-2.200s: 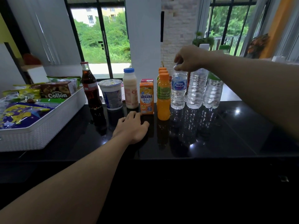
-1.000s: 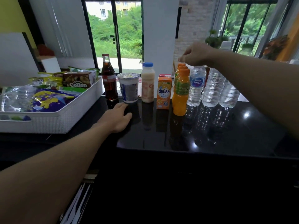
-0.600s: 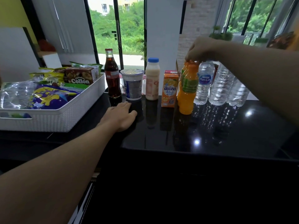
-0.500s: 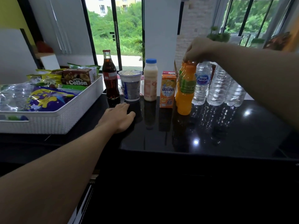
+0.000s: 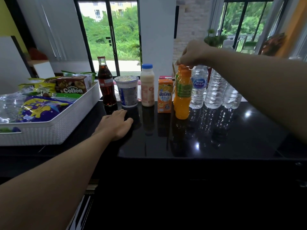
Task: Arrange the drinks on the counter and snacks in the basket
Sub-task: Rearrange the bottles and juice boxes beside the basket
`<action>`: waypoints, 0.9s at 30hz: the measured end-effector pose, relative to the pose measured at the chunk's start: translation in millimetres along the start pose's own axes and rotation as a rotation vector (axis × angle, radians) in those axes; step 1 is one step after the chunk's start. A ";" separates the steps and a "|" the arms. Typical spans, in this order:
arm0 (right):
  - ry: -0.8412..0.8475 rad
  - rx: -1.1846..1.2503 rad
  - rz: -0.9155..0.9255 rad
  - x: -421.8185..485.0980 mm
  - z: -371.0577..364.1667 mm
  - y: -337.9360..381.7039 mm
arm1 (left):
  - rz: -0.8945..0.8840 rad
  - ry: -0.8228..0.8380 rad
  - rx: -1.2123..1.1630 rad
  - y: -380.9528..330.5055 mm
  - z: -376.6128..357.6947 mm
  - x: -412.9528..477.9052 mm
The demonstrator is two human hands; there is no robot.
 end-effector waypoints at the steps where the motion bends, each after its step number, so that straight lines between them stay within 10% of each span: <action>1: 0.012 -0.005 0.007 -2.4 1.3 1.0 | 0.002 0.003 0.000 -0.1 0.1 0.2; 10: 0.315 0.088 -0.044 -27.1 6.7 5.5 | 0.013 0.000 0.006 -2.0 1.0 -1.4; 27: 0.240 0.186 -0.013 -27.5 5.7 1.7 | 0.018 0.004 -0.003 -2.8 2.5 -2.1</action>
Point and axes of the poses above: each hand's wrist, its own x-axis towards the middle knuckle, its own z-axis out of the back of the hand, y = z × x, the point moved 4 cm from there along x, towards the middle knuckle, and after that the axes turned 8 degrees about z, right-handed, at the moved point
